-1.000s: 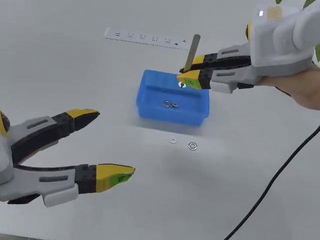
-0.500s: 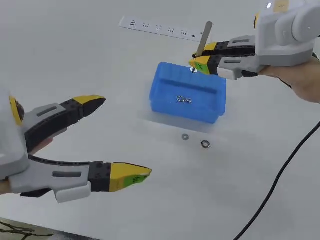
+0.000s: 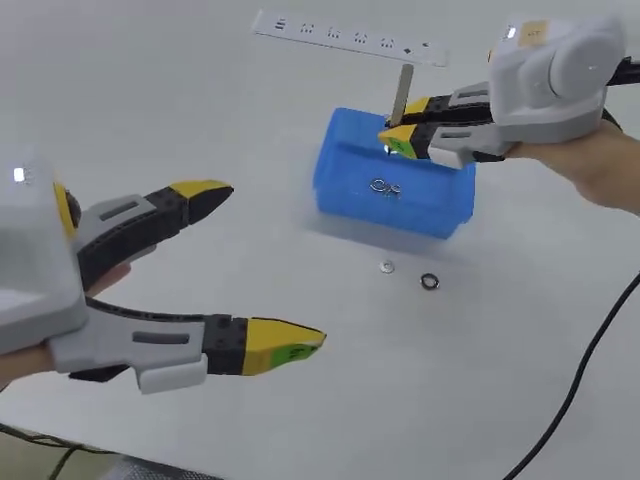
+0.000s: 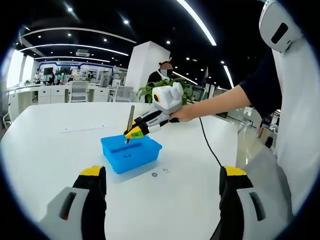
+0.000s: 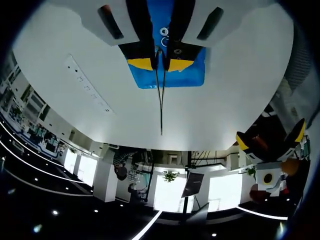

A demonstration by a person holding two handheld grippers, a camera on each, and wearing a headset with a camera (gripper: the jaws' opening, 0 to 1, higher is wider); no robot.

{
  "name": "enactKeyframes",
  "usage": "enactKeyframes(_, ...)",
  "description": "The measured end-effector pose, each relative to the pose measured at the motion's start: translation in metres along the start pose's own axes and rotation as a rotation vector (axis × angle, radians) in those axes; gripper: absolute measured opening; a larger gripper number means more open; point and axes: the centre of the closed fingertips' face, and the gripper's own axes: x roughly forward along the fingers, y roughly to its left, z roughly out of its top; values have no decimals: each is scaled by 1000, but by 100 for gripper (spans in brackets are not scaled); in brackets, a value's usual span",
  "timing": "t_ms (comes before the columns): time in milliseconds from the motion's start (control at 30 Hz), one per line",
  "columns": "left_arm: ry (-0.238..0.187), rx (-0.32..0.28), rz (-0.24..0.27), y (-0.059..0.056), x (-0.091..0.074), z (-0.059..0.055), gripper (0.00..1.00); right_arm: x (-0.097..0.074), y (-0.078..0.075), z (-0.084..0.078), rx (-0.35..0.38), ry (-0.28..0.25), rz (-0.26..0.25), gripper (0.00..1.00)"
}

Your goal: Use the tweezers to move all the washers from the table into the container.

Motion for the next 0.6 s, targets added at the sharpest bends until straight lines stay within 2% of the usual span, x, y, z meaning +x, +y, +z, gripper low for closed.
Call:
enactKeyframes(200, 24, 4, -1, 2, 0, -4, 99, 7, -2, -11, 4, 12, -3, 9)
enactKeyframes(400, 35, -1, 22, 8, -7, -6, 99, 12, 2, -22, 26, 22, -6, 10)
enactKeyframes(600, 48, -7, 0, -1, 3, -7, 99, 12, 10, -27, 3, 41, 0, 10)
